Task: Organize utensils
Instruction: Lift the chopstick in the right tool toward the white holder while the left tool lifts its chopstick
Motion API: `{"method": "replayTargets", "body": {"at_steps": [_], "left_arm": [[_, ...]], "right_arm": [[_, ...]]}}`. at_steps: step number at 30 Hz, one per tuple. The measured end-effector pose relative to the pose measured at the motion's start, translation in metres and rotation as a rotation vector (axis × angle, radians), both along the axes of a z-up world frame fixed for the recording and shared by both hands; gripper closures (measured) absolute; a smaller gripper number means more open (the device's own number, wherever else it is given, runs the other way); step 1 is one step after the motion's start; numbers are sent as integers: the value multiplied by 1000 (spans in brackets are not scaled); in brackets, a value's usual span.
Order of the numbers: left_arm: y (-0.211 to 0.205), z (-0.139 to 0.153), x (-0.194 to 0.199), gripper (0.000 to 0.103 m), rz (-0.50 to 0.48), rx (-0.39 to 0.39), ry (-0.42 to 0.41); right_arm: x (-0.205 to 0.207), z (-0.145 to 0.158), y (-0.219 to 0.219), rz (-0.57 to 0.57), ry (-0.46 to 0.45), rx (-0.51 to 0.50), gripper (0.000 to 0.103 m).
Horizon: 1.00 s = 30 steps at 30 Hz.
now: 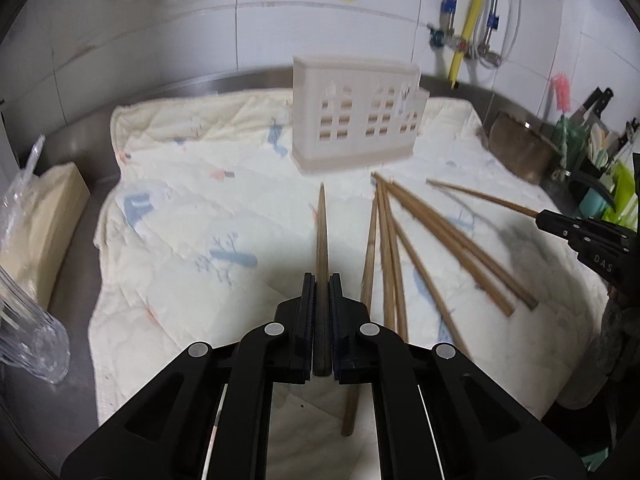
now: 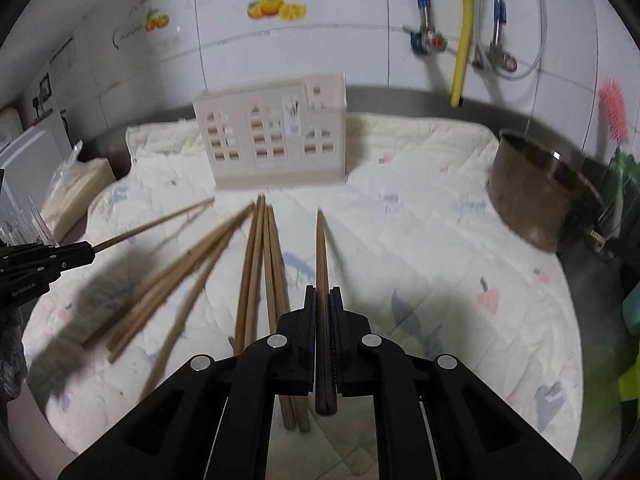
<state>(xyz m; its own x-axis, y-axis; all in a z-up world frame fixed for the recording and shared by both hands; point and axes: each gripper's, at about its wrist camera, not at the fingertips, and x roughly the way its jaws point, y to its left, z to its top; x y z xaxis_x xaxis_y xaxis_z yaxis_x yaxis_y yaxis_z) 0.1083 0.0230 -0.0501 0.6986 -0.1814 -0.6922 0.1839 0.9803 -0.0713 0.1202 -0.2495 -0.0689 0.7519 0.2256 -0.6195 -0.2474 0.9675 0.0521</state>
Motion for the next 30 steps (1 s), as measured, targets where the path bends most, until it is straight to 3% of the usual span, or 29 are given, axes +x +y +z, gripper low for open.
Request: {"method": "replayTargets", "body": {"at_steps": [11,18,30], "left_arm": [[-9,58,11,97,-29,-34,-99],[-15,93,29,97,-43,-40,-127],[-33,179,55,97,-62,-1,-275]], "right_arm": [[3,54,6,54,-110,21,96],[23,88,4,105,-107,29,96],[60,159,-1,160,-133,60,97]]}}
